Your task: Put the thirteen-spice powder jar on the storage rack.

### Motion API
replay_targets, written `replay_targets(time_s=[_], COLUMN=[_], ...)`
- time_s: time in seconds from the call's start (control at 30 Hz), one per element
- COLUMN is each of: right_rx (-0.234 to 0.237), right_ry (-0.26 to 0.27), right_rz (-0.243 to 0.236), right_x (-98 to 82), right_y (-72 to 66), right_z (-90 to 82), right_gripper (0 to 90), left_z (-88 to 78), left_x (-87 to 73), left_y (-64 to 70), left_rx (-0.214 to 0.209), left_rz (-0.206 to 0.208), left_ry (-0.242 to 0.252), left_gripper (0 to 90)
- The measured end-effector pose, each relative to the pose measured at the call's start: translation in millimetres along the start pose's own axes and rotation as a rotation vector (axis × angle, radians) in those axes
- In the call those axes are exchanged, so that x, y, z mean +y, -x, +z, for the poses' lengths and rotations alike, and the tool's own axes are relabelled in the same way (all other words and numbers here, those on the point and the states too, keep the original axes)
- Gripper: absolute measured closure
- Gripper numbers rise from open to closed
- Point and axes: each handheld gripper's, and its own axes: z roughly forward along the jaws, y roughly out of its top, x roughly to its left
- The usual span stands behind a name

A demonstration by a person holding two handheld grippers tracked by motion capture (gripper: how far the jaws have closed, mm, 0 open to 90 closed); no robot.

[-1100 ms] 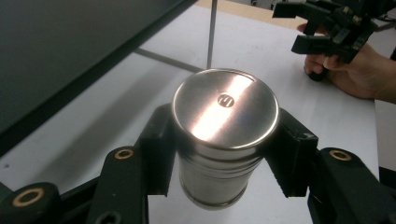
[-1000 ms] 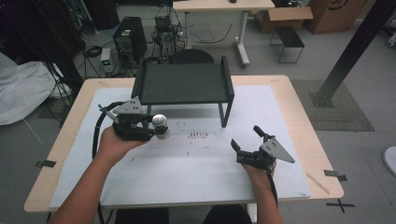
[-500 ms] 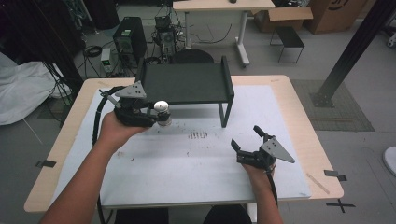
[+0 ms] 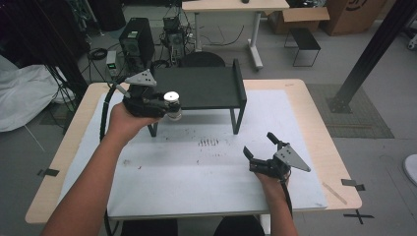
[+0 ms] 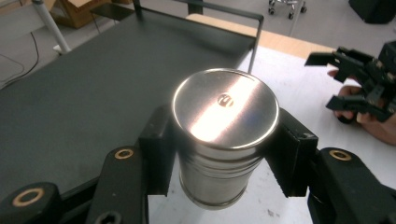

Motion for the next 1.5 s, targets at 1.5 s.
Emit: replay_targets(time_s=[1.5], right_rx=[0.001], right_ry=[0.003], right_rz=[0.006], right_x=[-0.1], right_y=[0.6], right_z=[-0.4], right_gripper=[0.0], left_z=[50.9], left_x=[17.3], left_y=[-37.7], left_rx=[0.162], left_rz=[-0.133], left_ry=[-0.039], left_gripper=[48.9])
